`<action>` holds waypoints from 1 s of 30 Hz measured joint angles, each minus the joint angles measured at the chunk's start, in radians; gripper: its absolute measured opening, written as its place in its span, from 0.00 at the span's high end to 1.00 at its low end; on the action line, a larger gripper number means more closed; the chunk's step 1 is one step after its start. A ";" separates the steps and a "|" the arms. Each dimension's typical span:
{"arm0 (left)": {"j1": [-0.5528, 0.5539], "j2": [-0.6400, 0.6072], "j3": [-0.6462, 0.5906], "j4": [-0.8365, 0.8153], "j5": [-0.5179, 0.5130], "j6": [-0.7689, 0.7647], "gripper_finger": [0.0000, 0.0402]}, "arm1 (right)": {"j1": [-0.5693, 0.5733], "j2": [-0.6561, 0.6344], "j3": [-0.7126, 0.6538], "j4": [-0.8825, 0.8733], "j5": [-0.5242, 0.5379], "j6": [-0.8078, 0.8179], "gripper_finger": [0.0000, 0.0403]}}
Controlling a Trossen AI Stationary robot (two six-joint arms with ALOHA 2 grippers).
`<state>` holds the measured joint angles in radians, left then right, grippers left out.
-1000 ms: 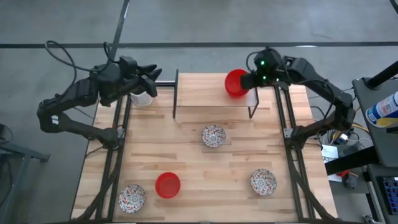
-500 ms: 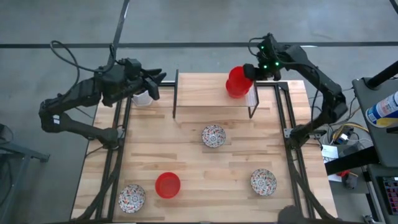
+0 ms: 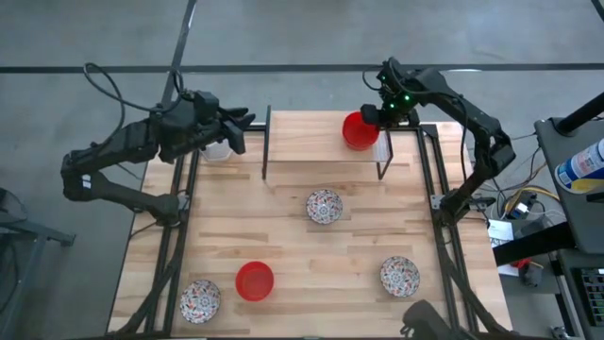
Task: Pick & Place Mini bowls
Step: Stack the top red bowl on the red bowl on the shelf, then stack the red bowl on the red bowl on the shelf
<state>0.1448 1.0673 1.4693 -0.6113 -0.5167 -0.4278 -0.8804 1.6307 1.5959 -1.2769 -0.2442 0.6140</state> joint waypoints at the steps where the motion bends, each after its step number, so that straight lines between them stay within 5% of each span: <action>1: 0.000 0.000 0.000 0.000 0.000 0.000 0.65 | 0.000 0.001 0.000 0.000 -0.001 0.000 0.98; 22: 0.000 0.005 -0.019 -0.215 0.016 -0.033 0.65 | 0.055 -0.165 0.000 0.044 0.021 -0.035 0.67; 30: -0.010 0.008 -0.179 -0.222 0.370 -0.259 0.65 | 0.265 -0.296 0.000 0.242 0.066 -0.118 0.68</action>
<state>0.1351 1.0748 1.2906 -0.8331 -0.1463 -0.6866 -0.6151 1.3343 1.5955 -1.0349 -0.1784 0.4964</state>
